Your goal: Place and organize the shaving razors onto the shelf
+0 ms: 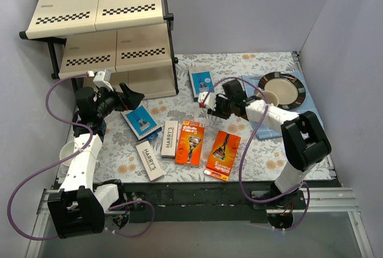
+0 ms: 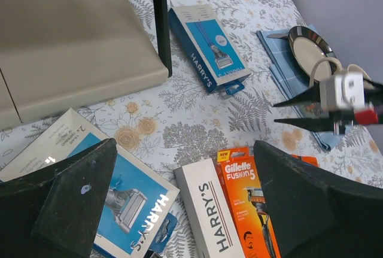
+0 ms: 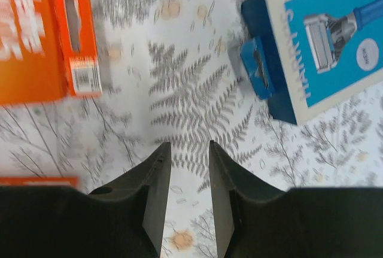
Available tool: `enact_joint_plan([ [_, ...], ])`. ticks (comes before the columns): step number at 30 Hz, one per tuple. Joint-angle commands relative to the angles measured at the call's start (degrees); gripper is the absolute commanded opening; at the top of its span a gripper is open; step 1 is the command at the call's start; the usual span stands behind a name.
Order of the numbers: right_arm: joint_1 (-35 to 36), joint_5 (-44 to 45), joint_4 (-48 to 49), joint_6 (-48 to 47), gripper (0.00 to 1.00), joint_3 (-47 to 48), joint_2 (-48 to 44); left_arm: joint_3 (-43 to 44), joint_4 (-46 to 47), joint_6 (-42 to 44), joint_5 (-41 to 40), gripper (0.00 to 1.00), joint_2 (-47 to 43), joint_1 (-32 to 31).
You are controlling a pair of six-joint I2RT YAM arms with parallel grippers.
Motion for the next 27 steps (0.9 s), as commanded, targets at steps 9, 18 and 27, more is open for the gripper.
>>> enact_joint_plan([
  [9, 0.6, 8.1, 43.5, -35.1, 0.4, -23.7, -5.6, -0.4, 1.2, 0.2, -2.0, 0.98, 0.0, 0.2],
  [18, 2.1, 8.6, 45.9, -39.3, 0.39, -22.4, -0.2, -1.3, 2.7, 0.1, -2.8, 0.98, 0.0, 0.1],
  [27, 4.3, 13.4, 44.2, -40.1, 0.37, -17.6, 5.4, -1.9, 4.7, -1.0, -3.4, 0.98, 0.9, 0.2],
])
